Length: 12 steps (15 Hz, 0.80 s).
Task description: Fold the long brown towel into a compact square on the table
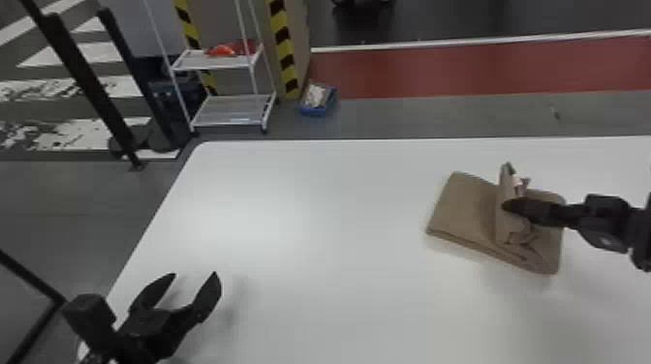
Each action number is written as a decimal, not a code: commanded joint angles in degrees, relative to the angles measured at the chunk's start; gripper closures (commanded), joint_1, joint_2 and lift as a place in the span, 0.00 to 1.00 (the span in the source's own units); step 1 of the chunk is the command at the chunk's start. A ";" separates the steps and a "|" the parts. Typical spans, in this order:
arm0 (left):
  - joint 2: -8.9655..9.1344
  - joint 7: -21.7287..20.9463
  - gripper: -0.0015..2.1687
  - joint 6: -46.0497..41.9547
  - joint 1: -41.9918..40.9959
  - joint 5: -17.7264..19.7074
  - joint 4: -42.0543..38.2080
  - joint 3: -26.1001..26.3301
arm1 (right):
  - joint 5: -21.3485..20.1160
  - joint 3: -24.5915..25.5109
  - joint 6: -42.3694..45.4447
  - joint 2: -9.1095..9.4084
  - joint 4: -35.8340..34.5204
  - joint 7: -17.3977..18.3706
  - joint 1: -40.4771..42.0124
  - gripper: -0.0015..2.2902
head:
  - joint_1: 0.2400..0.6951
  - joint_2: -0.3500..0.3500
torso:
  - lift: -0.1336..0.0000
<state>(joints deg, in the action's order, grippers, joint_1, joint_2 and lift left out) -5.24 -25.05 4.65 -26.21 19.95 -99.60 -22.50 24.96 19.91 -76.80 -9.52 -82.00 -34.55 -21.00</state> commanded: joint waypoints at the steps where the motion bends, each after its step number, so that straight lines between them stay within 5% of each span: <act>1: -0.03 0.00 0.01 -0.12 0.20 0.00 0.37 0.00 | 0.17 -0.48 0.37 0.12 -0.01 0.10 0.09 0.31 | 1.00 0.75 | 0.08; 4: 0.06 0.00 0.01 -0.12 0.55 0.00 0.55 0.18 | 0.70 -0.22 1.95 0.12 -0.01 0.18 0.70 0.02 | 1.00 0.76 | 0.08; 12: 0.06 0.00 0.01 -0.12 0.81 -0.17 1.17 0.35 | 3.25 4.09 11.27 -0.59 -2.38 0.01 2.55 0.10 | 1.00 0.72 | 0.08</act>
<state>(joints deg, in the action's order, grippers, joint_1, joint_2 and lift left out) -5.18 -25.01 4.53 -25.32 19.77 -98.43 -22.15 28.50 23.60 -68.45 -9.85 -84.35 -34.70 -18.18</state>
